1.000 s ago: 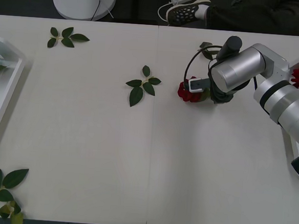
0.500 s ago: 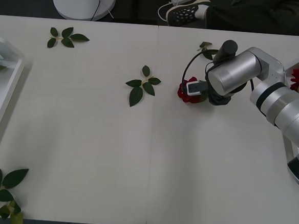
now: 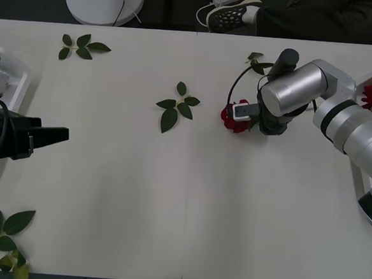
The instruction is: Place the red flowers into the right box and the blue flowers into the left box. If a person shows an open palm, hand one flower to the person first, then continue sorting.
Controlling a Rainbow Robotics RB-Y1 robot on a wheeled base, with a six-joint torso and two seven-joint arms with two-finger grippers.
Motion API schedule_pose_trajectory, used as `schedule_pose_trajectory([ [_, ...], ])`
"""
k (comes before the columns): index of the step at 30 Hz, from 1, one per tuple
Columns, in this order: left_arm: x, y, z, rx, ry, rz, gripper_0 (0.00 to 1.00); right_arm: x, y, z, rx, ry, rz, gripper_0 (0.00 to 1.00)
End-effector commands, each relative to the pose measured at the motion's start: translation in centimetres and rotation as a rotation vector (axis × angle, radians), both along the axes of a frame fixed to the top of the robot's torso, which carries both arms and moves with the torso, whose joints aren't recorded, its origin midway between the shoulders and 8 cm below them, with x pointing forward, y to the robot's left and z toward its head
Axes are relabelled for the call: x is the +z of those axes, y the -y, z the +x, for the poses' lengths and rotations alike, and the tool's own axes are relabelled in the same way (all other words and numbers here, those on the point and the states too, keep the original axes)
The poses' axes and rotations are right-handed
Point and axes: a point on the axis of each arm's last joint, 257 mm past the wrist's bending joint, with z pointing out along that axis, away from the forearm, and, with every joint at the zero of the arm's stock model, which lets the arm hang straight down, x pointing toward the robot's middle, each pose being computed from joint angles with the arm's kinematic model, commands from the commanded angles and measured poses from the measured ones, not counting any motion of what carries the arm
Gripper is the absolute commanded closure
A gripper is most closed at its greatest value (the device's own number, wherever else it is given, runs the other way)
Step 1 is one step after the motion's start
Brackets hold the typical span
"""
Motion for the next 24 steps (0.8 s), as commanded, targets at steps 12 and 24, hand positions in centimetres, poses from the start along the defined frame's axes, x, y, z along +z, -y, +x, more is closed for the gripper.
schedule_pose_trajectory([
  [12,3.1,5.6,-8.3,-0.519,0.22,-0.033,0.0,6.0,-3.9,-8.4,0.114,-0.275,0.188,1.0],
  [24,3.5,4.2,-10.1,-0.696,0.263,-0.022,0.0,-0.3,0.9,-7.8,0.172,-0.152,0.061,1.0],
])
